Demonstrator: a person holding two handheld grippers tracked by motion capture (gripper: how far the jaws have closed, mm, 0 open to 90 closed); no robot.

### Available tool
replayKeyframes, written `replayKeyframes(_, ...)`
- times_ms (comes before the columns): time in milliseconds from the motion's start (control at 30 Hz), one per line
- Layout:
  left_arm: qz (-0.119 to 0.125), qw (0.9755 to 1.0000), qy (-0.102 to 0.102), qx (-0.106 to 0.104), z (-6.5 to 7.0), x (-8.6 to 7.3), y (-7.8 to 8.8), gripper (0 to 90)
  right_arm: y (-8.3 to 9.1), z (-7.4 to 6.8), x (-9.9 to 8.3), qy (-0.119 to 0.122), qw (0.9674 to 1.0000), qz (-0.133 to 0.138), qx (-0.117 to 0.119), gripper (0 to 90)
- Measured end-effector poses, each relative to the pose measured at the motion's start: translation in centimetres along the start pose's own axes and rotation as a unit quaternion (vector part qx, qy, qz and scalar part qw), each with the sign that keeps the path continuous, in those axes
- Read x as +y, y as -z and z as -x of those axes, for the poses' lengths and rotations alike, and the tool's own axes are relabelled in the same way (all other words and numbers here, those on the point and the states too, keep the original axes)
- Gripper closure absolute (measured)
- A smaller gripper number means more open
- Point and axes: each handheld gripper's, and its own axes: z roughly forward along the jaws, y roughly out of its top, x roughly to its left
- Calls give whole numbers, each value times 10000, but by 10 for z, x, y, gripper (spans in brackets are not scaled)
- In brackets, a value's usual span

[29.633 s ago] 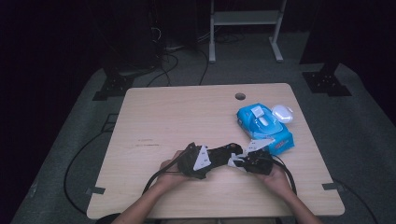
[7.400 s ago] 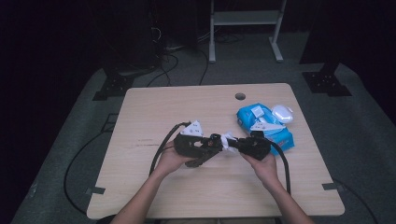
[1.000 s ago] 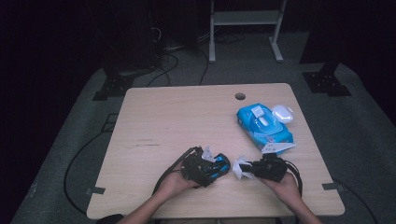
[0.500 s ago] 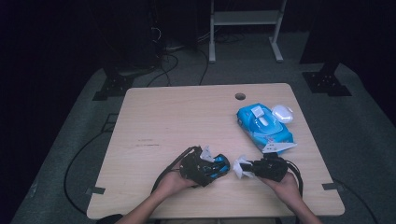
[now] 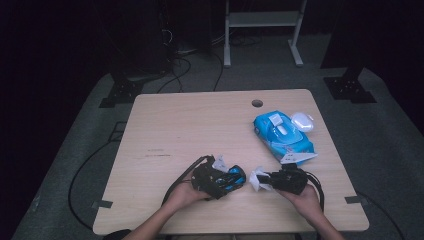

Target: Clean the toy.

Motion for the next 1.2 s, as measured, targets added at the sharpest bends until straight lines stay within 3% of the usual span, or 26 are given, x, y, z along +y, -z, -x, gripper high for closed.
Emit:
replayKeyframes(267,48,10000,11,-54,-2,1,-2,257,0,1,0,-21,10000,-23,-11,807)
replayKeyframes(467,96,9998,152,-112,-3,2,-7,226,-1,0,-1,-23,10000,-30,-8,805)
replayKeyframes(733,13,10000,-16,-5,0,4,-6,258,0,1,-1,-16,10000,-15,-22,804)
replayKeyframes(867,34,9999,-85,-55,-1,3,-5,260,2,1,-1,-40,10000,20,-32,804)
replayKeyframes(1200,181,9998,-37,-11,-3,4,2,260,4,2,-1,-52,10000,48,-45,804)
